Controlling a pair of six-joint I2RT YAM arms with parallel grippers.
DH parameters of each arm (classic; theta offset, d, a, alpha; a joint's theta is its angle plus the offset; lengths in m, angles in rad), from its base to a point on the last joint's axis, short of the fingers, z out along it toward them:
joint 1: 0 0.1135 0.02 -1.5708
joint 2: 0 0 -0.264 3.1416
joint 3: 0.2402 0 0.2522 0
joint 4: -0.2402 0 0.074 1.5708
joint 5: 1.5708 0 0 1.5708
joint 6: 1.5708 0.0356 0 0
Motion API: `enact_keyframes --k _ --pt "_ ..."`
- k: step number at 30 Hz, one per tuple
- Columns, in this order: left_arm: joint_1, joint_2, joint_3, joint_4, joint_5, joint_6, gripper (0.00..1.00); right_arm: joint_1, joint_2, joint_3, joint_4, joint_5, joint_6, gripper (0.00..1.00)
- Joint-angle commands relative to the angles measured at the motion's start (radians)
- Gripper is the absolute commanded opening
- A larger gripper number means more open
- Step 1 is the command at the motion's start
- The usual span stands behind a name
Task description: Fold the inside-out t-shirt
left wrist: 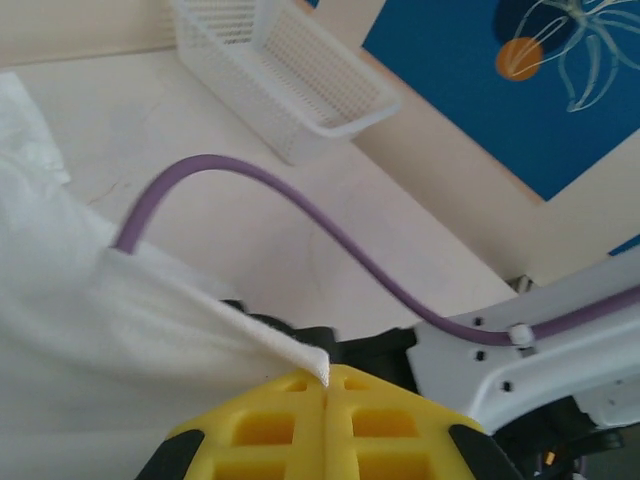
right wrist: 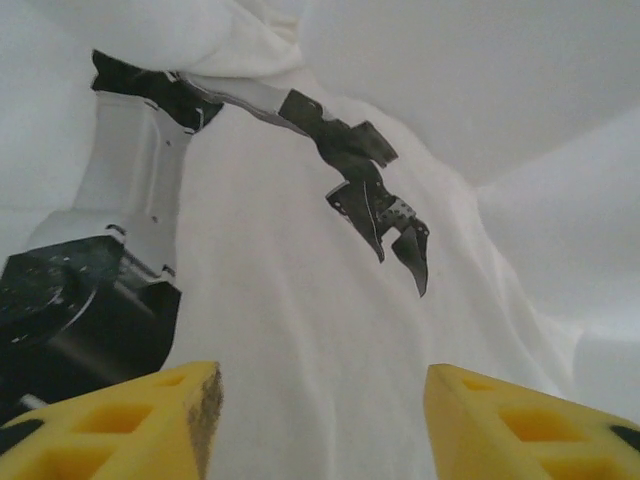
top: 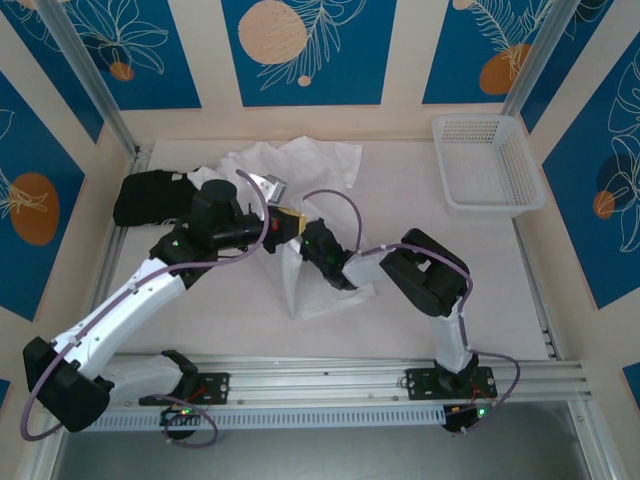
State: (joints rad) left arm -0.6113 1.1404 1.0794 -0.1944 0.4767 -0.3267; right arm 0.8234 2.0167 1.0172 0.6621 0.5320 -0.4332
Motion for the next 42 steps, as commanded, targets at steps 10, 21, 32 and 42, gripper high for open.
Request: enact_keyframes --k 10,21,32,42 --pt "-0.022 0.060 0.286 0.069 0.255 -0.091 0.00 -0.035 0.117 0.378 -0.541 0.087 0.240 0.74" --pt "-0.023 0.107 0.502 0.036 0.276 -0.108 0.00 -0.054 0.208 0.591 -0.902 0.070 0.371 0.86" --pt "-0.013 0.126 0.652 -0.029 0.177 -0.054 0.00 -0.110 0.271 0.661 -1.191 -0.072 0.501 0.88" --pt "0.070 0.006 0.465 -0.060 -0.252 -0.006 0.00 -0.171 0.244 0.666 -1.246 -0.354 0.493 0.22"
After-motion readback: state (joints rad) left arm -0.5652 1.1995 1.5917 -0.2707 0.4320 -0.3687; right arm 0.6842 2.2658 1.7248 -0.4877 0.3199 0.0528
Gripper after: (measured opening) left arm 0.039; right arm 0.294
